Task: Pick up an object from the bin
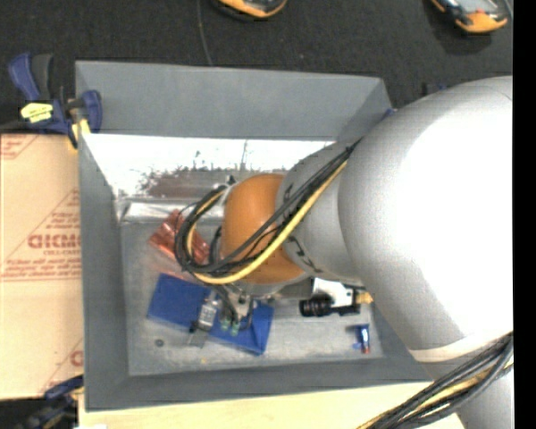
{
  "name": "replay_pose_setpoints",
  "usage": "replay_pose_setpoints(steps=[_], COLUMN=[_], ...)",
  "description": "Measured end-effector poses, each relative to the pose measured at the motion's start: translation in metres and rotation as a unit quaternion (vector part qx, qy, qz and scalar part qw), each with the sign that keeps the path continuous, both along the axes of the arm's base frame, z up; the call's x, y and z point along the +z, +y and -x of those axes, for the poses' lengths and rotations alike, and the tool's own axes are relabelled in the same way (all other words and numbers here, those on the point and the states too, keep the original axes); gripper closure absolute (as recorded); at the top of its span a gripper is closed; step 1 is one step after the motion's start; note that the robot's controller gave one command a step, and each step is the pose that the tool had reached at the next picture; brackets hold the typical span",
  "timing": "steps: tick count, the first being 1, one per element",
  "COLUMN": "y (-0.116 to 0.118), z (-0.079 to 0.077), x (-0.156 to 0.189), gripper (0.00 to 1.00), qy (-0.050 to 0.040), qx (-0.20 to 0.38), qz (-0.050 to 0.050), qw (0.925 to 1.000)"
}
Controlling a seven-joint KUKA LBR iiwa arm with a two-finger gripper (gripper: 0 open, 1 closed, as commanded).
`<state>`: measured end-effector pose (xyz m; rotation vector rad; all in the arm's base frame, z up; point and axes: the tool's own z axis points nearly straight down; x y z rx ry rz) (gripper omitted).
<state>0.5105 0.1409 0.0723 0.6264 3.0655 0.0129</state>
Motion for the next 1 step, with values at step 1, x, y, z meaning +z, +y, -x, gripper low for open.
replay_pose_setpoints(steps=[1], y=[0.0], z=[0.0], x=[0.0], gripper=[1.0], qy=[0.0], qx=[0.0], qz=[0.0], qw=[1.0])
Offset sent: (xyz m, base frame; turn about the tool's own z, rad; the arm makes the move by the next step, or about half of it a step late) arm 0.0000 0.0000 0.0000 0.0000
